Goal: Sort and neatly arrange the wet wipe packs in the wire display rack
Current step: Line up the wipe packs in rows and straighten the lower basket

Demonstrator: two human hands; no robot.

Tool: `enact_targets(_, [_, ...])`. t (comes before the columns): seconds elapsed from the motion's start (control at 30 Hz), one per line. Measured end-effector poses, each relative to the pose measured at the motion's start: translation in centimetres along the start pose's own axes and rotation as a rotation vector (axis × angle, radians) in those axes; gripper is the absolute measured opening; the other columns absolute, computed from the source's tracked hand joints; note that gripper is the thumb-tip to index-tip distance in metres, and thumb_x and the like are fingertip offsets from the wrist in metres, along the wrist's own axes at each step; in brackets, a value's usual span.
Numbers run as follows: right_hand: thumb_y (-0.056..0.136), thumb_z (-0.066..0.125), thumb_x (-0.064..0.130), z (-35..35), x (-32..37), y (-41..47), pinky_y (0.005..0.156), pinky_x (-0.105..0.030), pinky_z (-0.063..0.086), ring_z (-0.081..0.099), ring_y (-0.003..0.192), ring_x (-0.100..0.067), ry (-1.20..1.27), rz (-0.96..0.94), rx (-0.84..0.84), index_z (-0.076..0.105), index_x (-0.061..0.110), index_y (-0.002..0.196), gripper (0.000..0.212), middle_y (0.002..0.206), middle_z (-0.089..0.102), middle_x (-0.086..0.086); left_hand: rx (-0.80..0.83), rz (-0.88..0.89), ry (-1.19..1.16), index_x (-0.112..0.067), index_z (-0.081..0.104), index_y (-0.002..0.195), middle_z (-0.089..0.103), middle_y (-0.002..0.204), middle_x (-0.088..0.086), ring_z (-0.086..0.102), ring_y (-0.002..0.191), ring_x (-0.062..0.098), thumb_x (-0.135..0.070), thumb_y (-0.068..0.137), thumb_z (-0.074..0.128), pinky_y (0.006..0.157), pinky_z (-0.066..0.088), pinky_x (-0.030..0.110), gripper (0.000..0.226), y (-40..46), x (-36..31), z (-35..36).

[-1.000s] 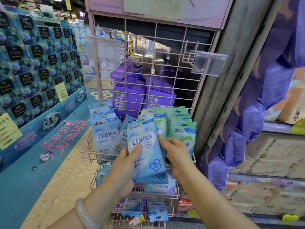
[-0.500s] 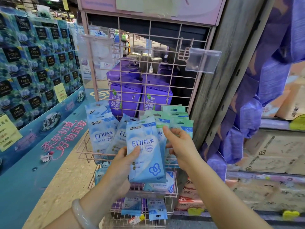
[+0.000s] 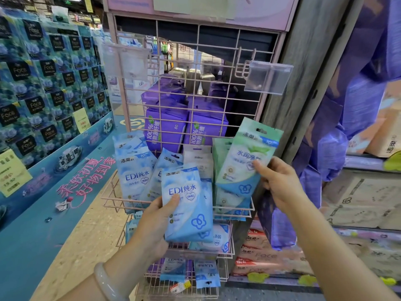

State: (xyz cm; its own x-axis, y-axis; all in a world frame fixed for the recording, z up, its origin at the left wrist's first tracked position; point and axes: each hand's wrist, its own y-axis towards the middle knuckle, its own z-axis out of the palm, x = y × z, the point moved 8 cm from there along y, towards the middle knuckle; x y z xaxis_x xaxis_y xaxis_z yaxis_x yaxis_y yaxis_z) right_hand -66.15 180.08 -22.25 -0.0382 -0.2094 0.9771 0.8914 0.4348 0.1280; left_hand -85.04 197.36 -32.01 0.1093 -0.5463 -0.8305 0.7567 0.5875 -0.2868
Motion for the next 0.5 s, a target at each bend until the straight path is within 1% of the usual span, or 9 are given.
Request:
enact_targets(0.07, [0.084,0.060,0.005,-1.1,-0.8,0.1,0.055,-0.015,0.052,0.069,0.073,-0.008,-0.106,-0.004,0.062,0.064,0.017,0.088,0.013,0.082,0.074,0.004,-0.028,0.003,-0.018,-0.018,0.063,0.094,0.077,0.081,0.005,0.072,0.069,0.028,-0.023,0.086,0.059,0.060,0.058,0.046,0.010,0.3,-0.1,-0.2])
enact_targets(0.13, [0.083,0.062,0.008,-1.7,-1.8,0.1,0.065,-0.019,0.056,0.068,0.081,-0.011,-0.233,-0.016,0.088,0.065,0.022,0.088,0.015,0.089,0.072,0.004,-0.044,0.017,-0.028,-0.018,0.062,0.091,0.076,0.077,0.004,0.072,0.064,0.027,-0.023,0.086,0.059,0.054,0.058,0.046,0.007,0.5,-0.3,-0.2])
enact_targets(0.2, [0.083,0.062,0.009,-1.6,-2.5,0.1,0.066,-0.020,0.057,0.069,0.081,-0.009,-0.251,-0.028,0.110,0.066,0.024,0.089,0.016,0.090,0.072,0.006,-0.066,0.038,-0.018,-0.018,0.061,0.090,0.076,0.079,0.005,0.072,0.062,0.026,-0.022,0.086,0.060,0.051,0.058,0.045,0.006,0.6,-0.6,-0.3])
enact_targets(0.23, [0.084,0.061,0.008,-1.2,-2.7,0.2,0.065,-0.020,0.056,0.069,0.080,-0.007,-0.257,-0.038,0.129,0.066,0.022,0.091,0.017,0.087,0.073,0.006,-0.074,0.047,-0.010,-0.017,0.061,0.092,0.076,0.085,0.007,0.072,0.065,0.027,-0.022,0.086,0.060,0.053,0.058,0.045,0.008,0.6,-0.7,-0.3])
enact_targets(0.3, [0.083,0.062,0.005,0.1,-2.8,0.3,0.064,-0.019,0.056,0.069,0.075,-0.006,-0.292,-0.066,0.180,0.065,0.013,0.097,0.016,0.082,0.073,0.005,-0.079,0.050,0.002,-0.016,0.061,0.097,0.073,0.096,0.010,0.071,0.076,0.030,-0.021,0.085,0.062,0.062,0.058,0.049,0.014,0.5,-0.8,-0.2])
enact_targets(0.33, [0.083,0.062,0.005,0.7,-2.8,0.3,0.063,-0.019,0.056,0.069,0.074,-0.006,-0.308,-0.073,0.204,0.065,0.013,0.097,0.016,0.081,0.072,0.005,-0.081,0.045,0.004,-0.016,0.060,0.099,0.072,0.098,0.011,0.070,0.081,0.032,-0.021,0.085,0.062,0.066,0.057,0.051,0.016,0.5,-0.9,-0.2])
enact_targets(0.43, [0.084,0.063,0.010,1.6,-3.0,0.2,0.068,-0.022,0.057,0.068,0.080,-0.006,-0.409,-0.087,0.238,0.064,0.029,0.091,0.020,0.092,0.071,0.002,-0.092,0.039,-0.011,-0.016,0.060,0.099,0.072,0.096,0.010,0.069,0.081,0.032,-0.021,0.085,0.062,0.064,0.057,0.054,0.015,0.5,-0.9,-0.3])
enact_targets(0.5, [0.084,0.063,0.013,1.2,-3.6,-0.1,0.076,-0.030,0.057,0.068,0.088,-0.010,-0.549,-0.082,0.257,0.062,0.032,0.089,0.020,0.098,0.070,0.000,-0.107,0.042,-0.020,-0.017,0.060,0.095,0.074,0.090,0.008,0.071,0.074,0.030,-0.020,0.085,0.062,0.062,0.057,0.052,0.011,0.4,-1.1,-0.7])
